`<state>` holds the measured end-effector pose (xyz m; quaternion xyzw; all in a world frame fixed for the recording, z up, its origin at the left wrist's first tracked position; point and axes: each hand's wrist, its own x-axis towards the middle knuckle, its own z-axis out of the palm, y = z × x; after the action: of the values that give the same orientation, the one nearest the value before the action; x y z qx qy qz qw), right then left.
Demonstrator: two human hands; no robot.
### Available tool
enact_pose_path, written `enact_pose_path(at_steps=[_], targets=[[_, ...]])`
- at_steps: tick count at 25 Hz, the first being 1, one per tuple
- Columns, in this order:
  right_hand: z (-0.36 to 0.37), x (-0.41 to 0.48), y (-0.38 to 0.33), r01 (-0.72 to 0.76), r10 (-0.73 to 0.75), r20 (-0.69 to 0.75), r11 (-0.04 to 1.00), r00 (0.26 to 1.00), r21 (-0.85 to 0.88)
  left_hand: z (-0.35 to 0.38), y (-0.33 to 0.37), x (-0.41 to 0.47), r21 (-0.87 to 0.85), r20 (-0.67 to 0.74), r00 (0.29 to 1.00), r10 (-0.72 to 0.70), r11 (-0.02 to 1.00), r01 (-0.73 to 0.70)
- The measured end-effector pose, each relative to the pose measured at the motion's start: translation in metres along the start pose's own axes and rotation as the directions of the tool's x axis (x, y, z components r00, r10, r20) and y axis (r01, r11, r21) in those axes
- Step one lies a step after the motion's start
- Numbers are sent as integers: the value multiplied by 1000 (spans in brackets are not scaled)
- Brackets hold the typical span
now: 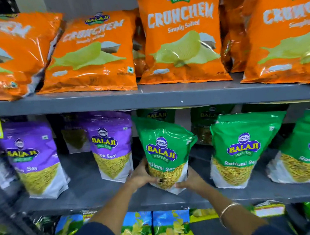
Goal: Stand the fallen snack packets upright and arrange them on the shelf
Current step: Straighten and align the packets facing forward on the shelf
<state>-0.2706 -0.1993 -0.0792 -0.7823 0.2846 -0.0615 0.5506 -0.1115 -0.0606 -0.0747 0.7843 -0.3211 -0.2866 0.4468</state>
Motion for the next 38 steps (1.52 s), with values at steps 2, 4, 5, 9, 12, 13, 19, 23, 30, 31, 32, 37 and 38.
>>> enact_pose_path(at_steps=[2, 4, 5, 9, 12, 13, 19, 23, 30, 31, 32, 37, 38], targets=[[-11, -3, -7, 41, -40, 91, 999, 995, -12, 9, -6, -10, -9, -94, 995, 20, 1000, -21], [-26, -4, -24, 59, -64, 106, 997, 992, 57, 16, -6, -20, -53, -165, 986, 19, 998, -28], [-33, -5, -37, 67, -86, 94, 979, 992, 195, 17, -3, -23, -93, -182, 983, 7, 995, -24], [-52, -10, -90, 205, -216, -36, 844, 976, 496, 18, 5, -30, -102, -162, 987, -20, 995, 3], [-56, -9, -95, 220, -206, -88, 809, 975, 544, 20, 7, -32, -108, -172, 985, -32, 994, 13], [-55, -8, -91, 194, -191, -63, 816, 980, 544, 19, 7, -31, -111, -170, 985, -37, 994, 18], [-21, -4, -26, 51, -76, 204, 991, 976, 126, 16, -5, -31, -3, -94, 995, -13, 1000, 13], [0, -4, -12, 17, -24, 81, 996, 996, 86, 17, -14, -35, 13, -146, 989, -24, 1000, 26], [-1, -13, -34, -167, 266, 101, 813, 959, -558, 17, -13, -37, 28, -82, 996, -28, 999, 30], [1, -14, -42, -176, 367, 145, 709, 919, -683, 13, -15, -38, 106, -63, 997, -46, 993, 52], [9, -16, -52, -206, 468, 189, 668, 863, -715, 6, -19, -38, 208, -65, 995, -77, 974, 89], [102, -3, -87, -51, 369, 326, 726, 871, -686, -67, -59, -53, 226, -557, 813, -171, 911, 346], [121, 4, -91, 25, 263, 317, 733, 912, -680, -82, -68, -52, 147, -634, 754, -172, 930, 336]])
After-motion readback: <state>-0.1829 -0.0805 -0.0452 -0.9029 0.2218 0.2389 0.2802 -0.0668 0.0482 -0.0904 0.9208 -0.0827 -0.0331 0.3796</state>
